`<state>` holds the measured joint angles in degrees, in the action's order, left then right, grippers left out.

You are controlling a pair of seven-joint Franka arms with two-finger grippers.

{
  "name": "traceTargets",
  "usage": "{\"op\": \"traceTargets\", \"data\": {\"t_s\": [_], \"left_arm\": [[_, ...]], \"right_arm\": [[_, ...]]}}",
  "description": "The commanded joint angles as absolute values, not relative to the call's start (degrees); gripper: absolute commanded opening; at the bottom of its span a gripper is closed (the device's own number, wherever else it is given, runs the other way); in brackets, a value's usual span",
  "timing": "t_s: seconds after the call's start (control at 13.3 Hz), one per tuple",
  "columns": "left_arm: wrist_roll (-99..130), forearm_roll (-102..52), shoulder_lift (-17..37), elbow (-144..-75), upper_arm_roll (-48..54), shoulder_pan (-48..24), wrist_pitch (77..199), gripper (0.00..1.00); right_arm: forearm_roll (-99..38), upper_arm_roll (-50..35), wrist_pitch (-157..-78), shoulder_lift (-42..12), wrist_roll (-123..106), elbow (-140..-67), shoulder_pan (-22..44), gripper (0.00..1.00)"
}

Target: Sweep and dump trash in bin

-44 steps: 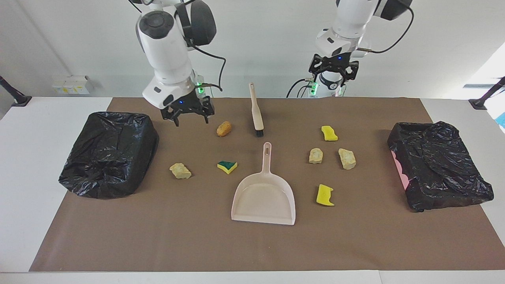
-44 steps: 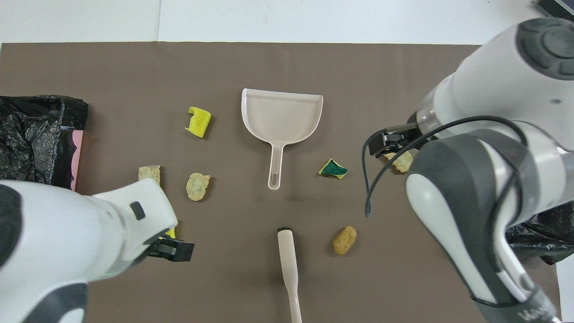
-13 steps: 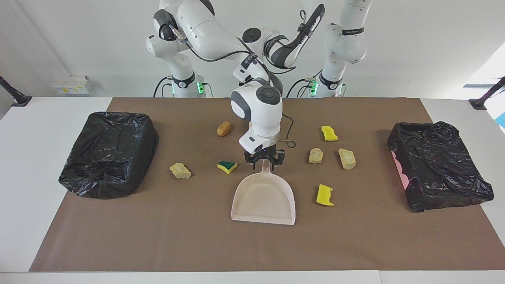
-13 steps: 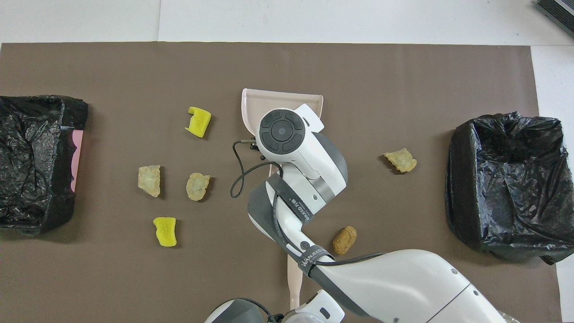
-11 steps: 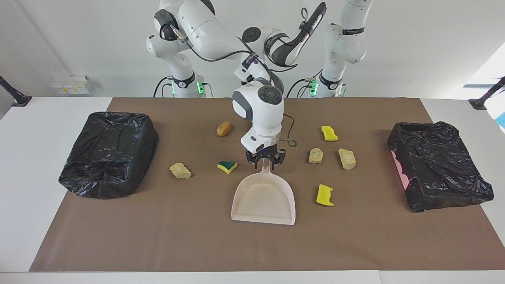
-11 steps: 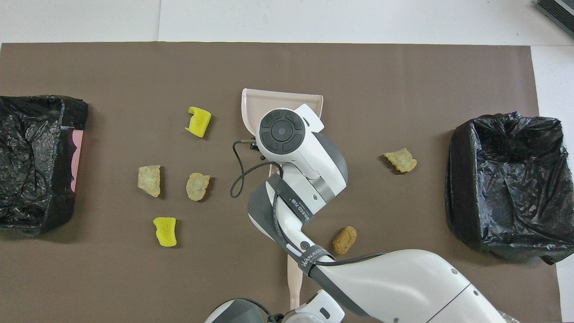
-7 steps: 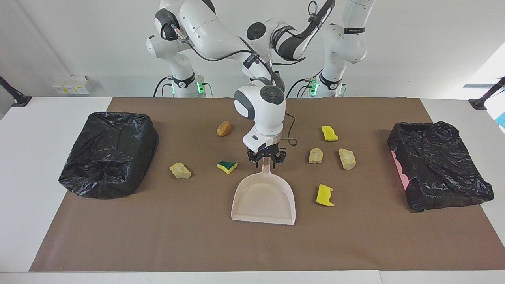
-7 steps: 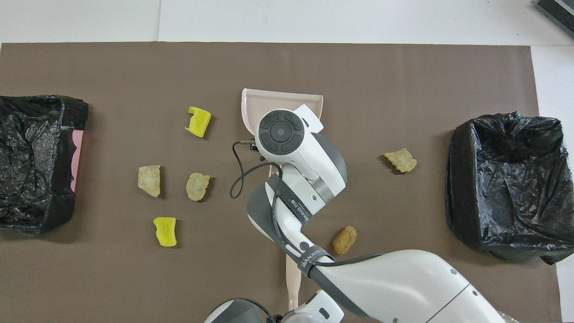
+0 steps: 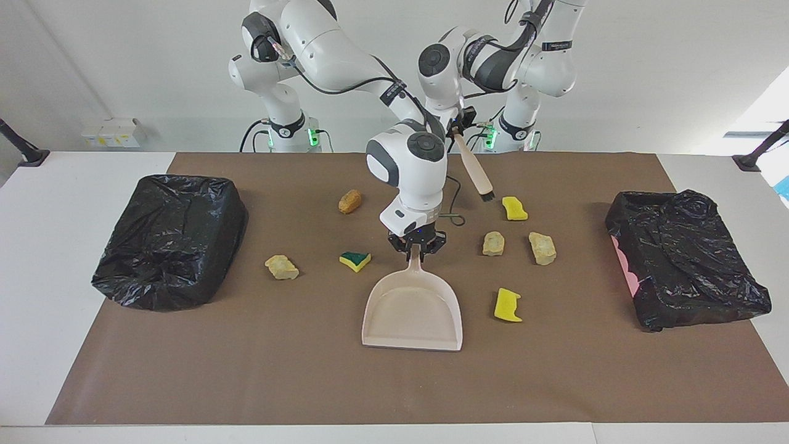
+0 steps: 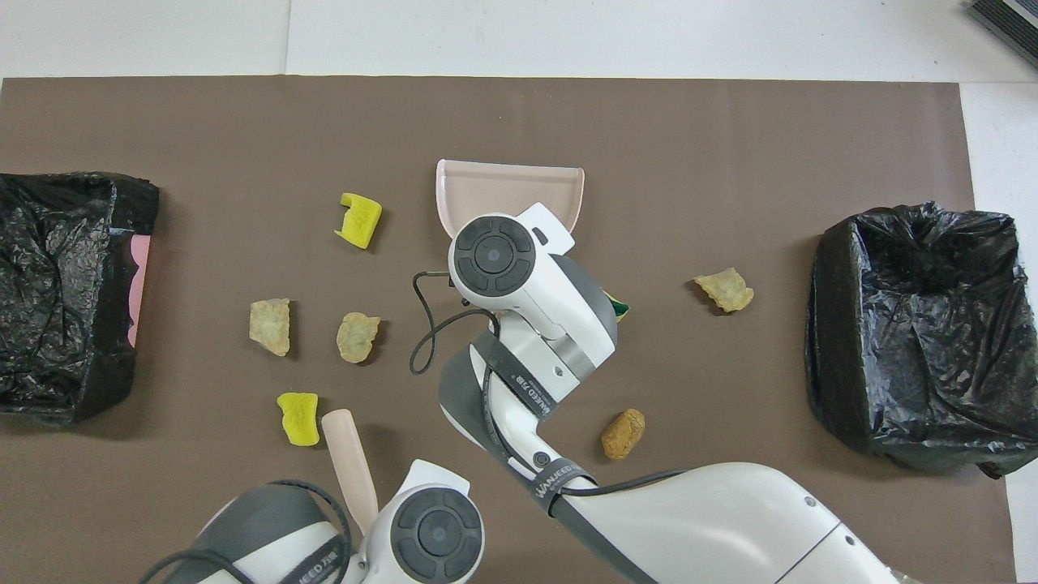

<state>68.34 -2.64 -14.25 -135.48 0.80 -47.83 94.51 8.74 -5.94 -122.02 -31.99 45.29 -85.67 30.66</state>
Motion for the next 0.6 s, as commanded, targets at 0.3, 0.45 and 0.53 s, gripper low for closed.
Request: {"op": "traceTargets", "data": {"t_s": [0.3,0.45,0.53], "left_arm": [[78.30,-2.11,-14.59,-138.25,1.49,-33.59,94.30,0.00],[79.27,-2.81,-14.85,-139.74,1.58,-31.48,95.70,0.00],[79.89,-3.86,-14.77,-140.01,1.58,-30.16,96.84,0.00]], "right_arm": [[9.23,-6.15,-121.47,-26.37,39.14,-87.54,27.34,0.00],[8.01,-6.15,-120.85,-25.40,32.38,-87.54,25.93,0.00],[7.04,-6.15,-120.07,-25.05,27.21,-87.54,24.71,0.00]]}}
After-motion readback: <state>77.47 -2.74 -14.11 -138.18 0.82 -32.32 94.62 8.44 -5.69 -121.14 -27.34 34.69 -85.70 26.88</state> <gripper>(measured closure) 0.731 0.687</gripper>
